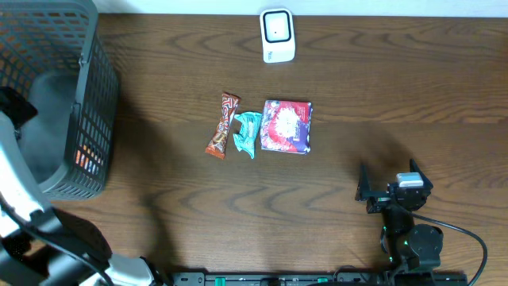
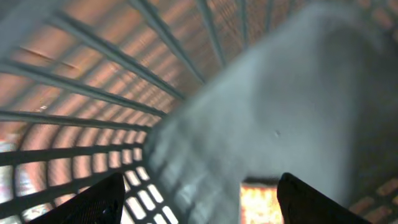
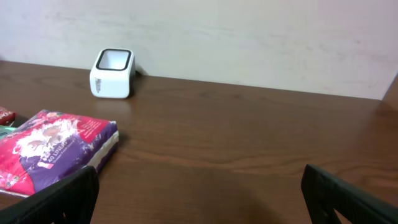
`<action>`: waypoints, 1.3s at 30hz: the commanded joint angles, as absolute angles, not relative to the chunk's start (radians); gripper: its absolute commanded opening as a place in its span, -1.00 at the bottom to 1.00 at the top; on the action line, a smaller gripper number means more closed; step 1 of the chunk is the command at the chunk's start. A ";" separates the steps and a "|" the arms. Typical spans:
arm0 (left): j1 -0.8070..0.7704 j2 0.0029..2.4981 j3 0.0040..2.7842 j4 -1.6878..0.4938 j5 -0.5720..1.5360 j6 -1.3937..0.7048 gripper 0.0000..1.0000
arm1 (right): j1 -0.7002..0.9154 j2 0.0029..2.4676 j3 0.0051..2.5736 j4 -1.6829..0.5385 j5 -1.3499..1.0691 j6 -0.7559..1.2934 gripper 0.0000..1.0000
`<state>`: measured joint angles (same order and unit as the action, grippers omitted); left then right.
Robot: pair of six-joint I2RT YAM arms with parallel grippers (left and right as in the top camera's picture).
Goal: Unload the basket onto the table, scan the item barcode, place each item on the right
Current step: 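Reach the left gripper into the basket and grasp the orange box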
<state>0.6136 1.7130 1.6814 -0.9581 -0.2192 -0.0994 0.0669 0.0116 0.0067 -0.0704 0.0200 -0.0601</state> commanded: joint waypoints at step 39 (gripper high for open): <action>0.617 1.910 1.373 -0.959 0.070 -0.317 0.57 | 0.067 0.005 0.006 -0.074 0.028 -0.068 0.98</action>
<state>0.6136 1.9041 1.4162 -0.9771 0.0906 -0.3107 0.0669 0.0116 0.0071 -0.0704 0.0200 -0.0601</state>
